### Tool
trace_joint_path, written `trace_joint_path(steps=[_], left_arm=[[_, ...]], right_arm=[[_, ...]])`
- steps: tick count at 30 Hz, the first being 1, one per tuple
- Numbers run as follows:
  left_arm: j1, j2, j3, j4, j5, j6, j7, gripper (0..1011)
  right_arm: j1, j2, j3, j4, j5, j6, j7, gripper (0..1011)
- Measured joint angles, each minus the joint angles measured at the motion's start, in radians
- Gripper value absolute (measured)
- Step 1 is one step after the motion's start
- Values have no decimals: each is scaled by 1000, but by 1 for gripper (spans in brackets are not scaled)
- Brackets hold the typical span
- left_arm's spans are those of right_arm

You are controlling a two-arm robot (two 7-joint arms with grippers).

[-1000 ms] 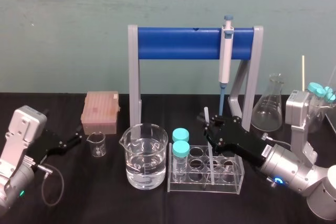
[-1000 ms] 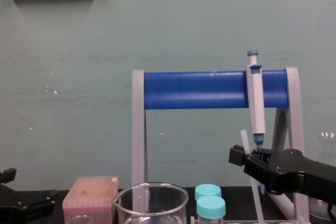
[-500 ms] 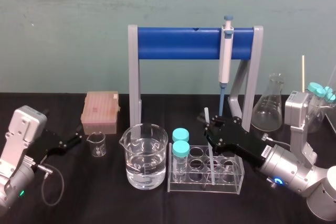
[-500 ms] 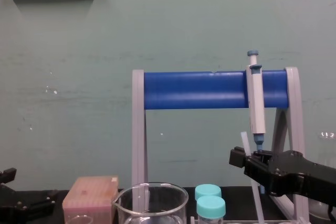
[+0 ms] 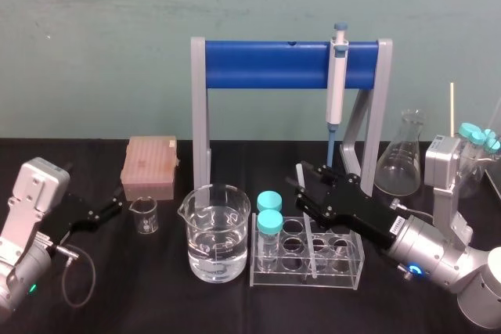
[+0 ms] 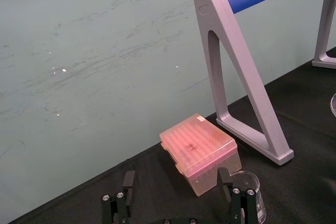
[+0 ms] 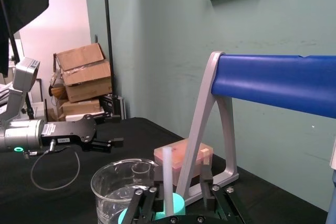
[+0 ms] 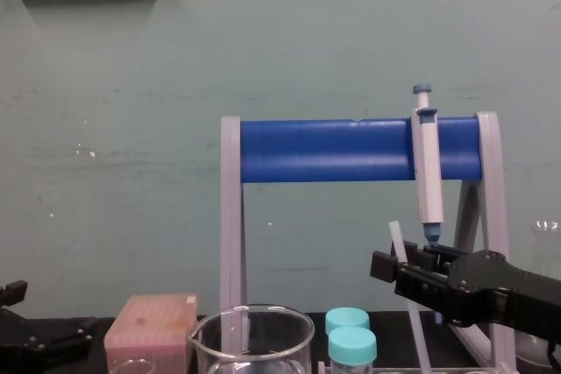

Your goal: Pick up the stirring rod with one hand, then place it down.

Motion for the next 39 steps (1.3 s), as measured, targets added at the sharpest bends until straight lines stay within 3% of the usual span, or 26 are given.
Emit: trace_joint_path(steps=[10,20,28,32,34,35,36,37,39], left_arm=[[0,0,0,0,0,0,0,1000],[0,0,0,0,0,0,0,1000],[0,0,0,0,0,0,0,1000],[0,0,0,0,0,0,0,1000],[0,0,0,0,0,0,0,1000],[0,0,0,0,0,0,0,1000],[0,0,0,0,0,0,0,1000],[0,0,0,0,0,0,0,1000],[0,0,0,0,0,0,0,1000]], right_arm=[[0,0,0,-1,1,1,1,742],[6,4,-3,-5,0,12,7,997],[-40,71,6,-101,-6,92,-26,1000],[-88,122,35,-165,-11,125,-76,1000],[-128,139,76,-198,-34,134,-169,1000],[-128,139,76,-198,-34,134,-169,1000],[-149,135,109,-211,-69,138,-266,1000],[-149,135,109,-211,-69,138,-266,1000],[-160,122,132,-214,-113,149,-364,1000]])
